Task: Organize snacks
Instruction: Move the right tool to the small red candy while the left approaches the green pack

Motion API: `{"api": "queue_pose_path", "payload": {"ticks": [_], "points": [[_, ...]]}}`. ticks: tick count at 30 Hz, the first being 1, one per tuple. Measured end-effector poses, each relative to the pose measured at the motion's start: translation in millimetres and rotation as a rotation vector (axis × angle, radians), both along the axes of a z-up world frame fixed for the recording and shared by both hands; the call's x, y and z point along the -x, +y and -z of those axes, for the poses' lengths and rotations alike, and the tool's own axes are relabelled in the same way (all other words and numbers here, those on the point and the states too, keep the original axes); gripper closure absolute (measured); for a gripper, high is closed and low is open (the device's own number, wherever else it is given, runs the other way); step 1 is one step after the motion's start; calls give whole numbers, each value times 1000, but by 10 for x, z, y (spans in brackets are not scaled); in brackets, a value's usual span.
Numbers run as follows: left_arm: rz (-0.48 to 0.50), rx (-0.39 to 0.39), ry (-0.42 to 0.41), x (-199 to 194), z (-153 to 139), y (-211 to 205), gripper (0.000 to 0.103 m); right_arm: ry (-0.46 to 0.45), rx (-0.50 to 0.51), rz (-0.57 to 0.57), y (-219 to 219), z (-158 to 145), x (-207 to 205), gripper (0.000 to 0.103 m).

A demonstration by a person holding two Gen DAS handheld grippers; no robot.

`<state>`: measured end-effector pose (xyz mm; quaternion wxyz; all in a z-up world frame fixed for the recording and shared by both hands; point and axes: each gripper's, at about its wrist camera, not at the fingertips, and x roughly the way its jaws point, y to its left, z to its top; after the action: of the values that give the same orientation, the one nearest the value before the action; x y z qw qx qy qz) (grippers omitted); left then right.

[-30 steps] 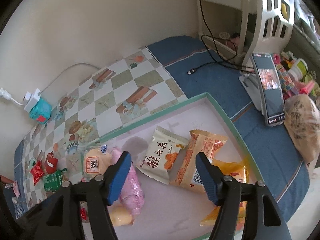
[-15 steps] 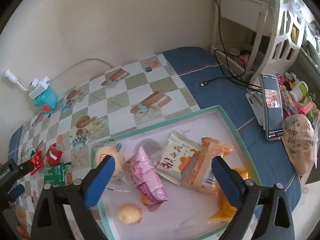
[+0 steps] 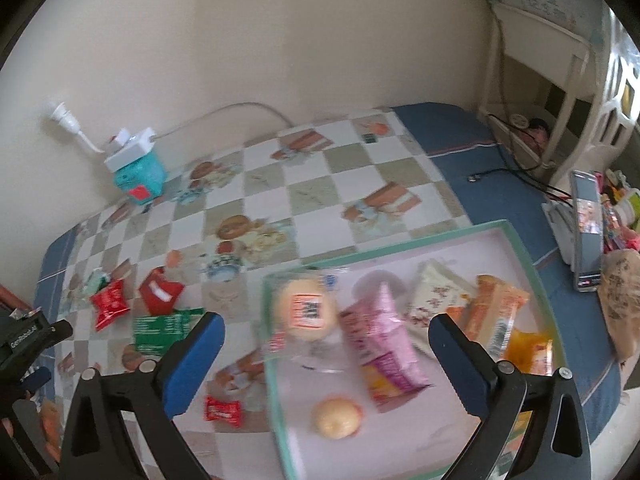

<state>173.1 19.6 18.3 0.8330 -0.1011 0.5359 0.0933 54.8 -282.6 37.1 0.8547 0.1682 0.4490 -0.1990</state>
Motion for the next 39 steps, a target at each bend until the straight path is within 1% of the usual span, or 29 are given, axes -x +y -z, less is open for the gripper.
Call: {"api": "queue_pose_path", "payload": {"ticks": [5,14,18,22,25,29,31,32,34,39], "points": [[-38,-28,-15,12,-68,279,5,4,-19,-49,296,7,-116,0],[-126,-10,-38,71,-157,837,5,9,-24,-146,797,10,-274,0],[-154,1,-36,68,-140,1024,5,21,-19,-173,948,40,-337,0],[-171,10,-18,46,-69,1119,5,44,-23,-185,1029,110,-394,0],[-164,23,16,7,60,1112,5,69,-28,-188,1059,196,-423,0],[-108,38,68,-24,226,971,5,119,-40,-191,1093,358,-434,0],[-87,63,93,-25,313,891,5,151,-47,-193,1103,447,-430,0],[-83,87,112,-19,373,852,5,173,-57,-195,1107,510,-428,0],[-74,107,137,-10,462,785,5,208,-78,-192,1101,614,-417,0],[-42,80,225,14,745,604,5,259,-114,-178,1076,793,-379,0]]}}
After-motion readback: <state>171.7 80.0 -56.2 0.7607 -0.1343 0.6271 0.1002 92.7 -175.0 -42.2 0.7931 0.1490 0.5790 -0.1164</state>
